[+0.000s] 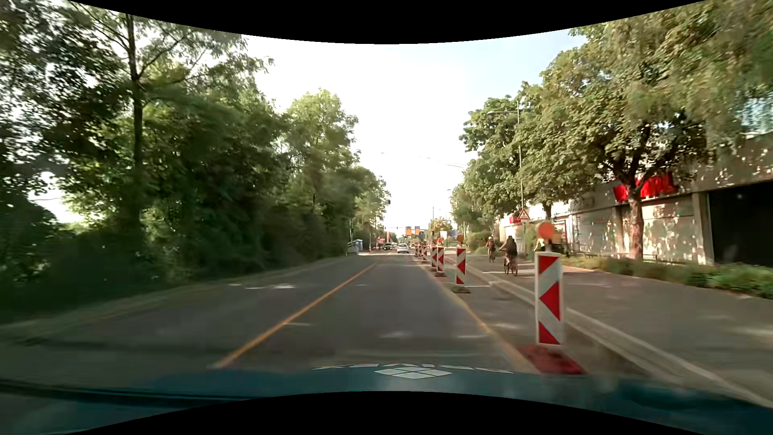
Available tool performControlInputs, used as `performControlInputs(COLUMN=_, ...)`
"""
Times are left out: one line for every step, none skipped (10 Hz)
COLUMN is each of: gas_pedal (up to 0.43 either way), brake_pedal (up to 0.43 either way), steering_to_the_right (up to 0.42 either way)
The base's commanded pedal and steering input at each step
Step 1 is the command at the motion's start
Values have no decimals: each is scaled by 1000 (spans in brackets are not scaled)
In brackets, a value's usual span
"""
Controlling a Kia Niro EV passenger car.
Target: Follow the waypoints while adhering to traffic rules and regulations
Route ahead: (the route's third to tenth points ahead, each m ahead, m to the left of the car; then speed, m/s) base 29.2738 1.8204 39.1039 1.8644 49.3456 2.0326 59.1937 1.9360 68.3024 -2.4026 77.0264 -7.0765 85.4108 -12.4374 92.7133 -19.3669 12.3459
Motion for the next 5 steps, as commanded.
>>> performControlInputs(gas_pedal=150, brake_pedal=0, steering_to_the_right=-10)
performControlInputs(gas_pedal=150, brake_pedal=0, steering_to_the_right=-9)
performControlInputs(gas_pedal=150, brake_pedal=0, steering_to_the_right=-6)
performControlInputs(gas_pedal=157, brake_pedal=0, steering_to_the_right=-3)
performControlInputs(gas_pedal=157, brake_pedal=0, steering_to_the_right=-3)
